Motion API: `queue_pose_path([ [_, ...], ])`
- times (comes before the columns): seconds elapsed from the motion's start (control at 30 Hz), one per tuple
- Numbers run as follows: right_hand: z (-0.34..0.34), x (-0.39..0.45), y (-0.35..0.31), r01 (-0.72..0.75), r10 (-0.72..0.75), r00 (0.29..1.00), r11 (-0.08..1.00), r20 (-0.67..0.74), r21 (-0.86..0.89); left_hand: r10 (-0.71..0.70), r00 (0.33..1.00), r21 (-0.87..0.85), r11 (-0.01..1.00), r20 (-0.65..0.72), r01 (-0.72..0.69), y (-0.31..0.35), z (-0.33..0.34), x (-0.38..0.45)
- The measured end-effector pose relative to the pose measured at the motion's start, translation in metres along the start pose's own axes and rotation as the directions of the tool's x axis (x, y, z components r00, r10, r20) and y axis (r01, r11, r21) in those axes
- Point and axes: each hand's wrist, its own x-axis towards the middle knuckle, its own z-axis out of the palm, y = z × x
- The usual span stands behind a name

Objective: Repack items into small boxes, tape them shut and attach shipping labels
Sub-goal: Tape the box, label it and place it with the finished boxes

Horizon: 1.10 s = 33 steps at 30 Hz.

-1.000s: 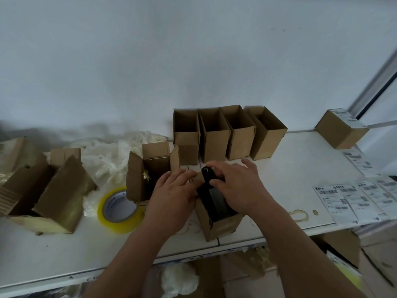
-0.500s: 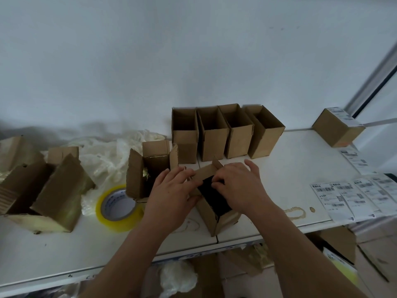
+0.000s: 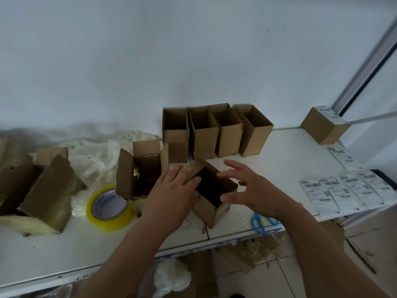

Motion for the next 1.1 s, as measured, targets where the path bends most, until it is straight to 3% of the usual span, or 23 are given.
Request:
queue_pose_path([
  [0.13,0.002,-0.005,0.016,-0.024,0.023,1.0,1.0,0.014,0.009,-0.01,0.981,-0.036,0.999,0.193,0.017,0.007,0.003,0.003],
  [0.33,0.008,0.005,0.024,-0.034,0.062,0.986,0.984,-0.157,0.174,-0.136,0.957,-0.245,0.948,0.258,0.201,0.018,0.004,0.01],
  [0.43,0.012,0.011,0.027,-0.026,0.056,0.978,0.988,-0.203,0.15,-0.192,0.947,-0.34,0.9,0.256,0.274,0.021,0.003,0.011],
  [0.6,0.021,0.018,0.024,0.006,0.019,0.973,0.994,-0.232,0.107,-0.319,0.934,-0.509,0.784,0.162,0.356,0.038,0.004,0.007],
  [0.77,0.028,0.019,0.02,0.071,-0.063,0.968,0.997,-0.243,0.026,-0.485,0.847,-0.702,0.523,0.221,0.483,0.053,0.005,0.007],
  [0.9,0.039,0.023,0.02,0.058,-0.035,0.962,0.995,-0.27,0.078,-0.521,0.834,-0.805,0.41,0.18,0.429,0.052,0.012,0.009],
  [1.03,0.048,0.028,0.017,0.017,0.051,0.971,0.959,-0.232,0.281,-0.541,0.825,-0.852,0.345,0.163,0.394,0.052,0.017,0.008],
  [1.1,0.052,0.03,0.016,0.019,0.035,0.977,0.968,-0.211,0.249,-0.536,0.831,-0.872,0.324,0.15,0.367,0.052,0.018,0.008],
])
